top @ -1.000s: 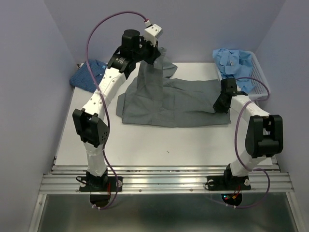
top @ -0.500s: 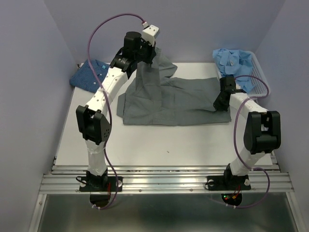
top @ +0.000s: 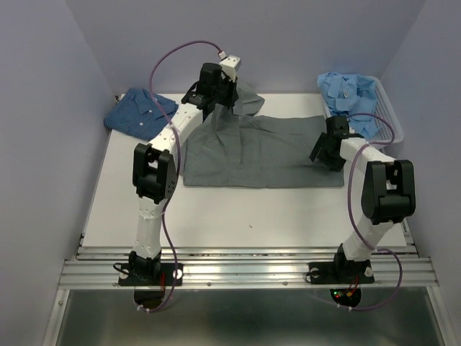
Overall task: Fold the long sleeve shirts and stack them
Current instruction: Fold the shirt
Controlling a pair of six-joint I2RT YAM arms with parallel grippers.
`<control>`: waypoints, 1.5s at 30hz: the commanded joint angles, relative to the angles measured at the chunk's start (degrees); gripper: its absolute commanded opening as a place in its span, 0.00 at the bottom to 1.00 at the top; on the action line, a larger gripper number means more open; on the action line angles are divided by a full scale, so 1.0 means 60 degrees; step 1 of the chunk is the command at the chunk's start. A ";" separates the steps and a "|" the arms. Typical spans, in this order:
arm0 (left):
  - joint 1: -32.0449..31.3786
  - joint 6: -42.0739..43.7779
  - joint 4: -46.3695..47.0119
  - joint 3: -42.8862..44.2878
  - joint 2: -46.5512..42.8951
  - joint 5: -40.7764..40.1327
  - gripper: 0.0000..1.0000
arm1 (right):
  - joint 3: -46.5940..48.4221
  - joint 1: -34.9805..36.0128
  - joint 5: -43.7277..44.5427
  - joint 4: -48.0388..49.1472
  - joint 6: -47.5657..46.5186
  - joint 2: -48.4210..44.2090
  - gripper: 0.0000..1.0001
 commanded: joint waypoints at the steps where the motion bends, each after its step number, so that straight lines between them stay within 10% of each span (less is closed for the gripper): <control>1: 0.0021 -0.0838 0.0759 0.0221 -0.0553 0.0197 0.00 | 0.0446 0.0055 -0.1319 0.0595 -0.1113 -0.0467 0.84; 2: 0.0021 -0.1231 0.0715 0.0177 -0.0641 0.0226 0.00 | 0.0388 0.0055 -0.1642 0.0610 -0.1175 -0.0788 1.00; 12: -0.0111 -0.3548 0.0744 -0.2312 -0.2297 -0.0198 0.00 | -0.0930 0.0055 -0.2565 0.1503 -0.1528 -0.2841 1.00; 15: -0.0184 -0.3812 0.0729 -0.2811 -0.2254 -0.0563 0.25 | -0.1106 0.0055 -0.2948 0.1635 -0.1469 -0.3032 1.00; 18: -0.0184 -0.3871 0.0439 -0.2303 -0.1874 -0.1311 0.00 | -0.1267 0.0055 -0.3138 0.1694 -0.1396 -0.3120 1.00; 23: -0.0228 -0.4191 0.0026 -0.1931 -0.1476 -0.0626 0.00 | -0.1414 0.0055 -0.3271 0.1665 -0.1308 -0.3179 1.00; 31: -0.0594 -0.6155 0.1167 -0.3893 -0.2004 -0.0638 0.12 | -0.2688 0.0288 -0.8278 0.5861 0.0521 -0.3268 1.00; 45: -0.2674 -0.8628 0.2648 -0.5683 -0.2707 -0.0636 0.11 | -0.2366 0.0684 -0.5119 0.3950 0.0201 -0.3734 1.00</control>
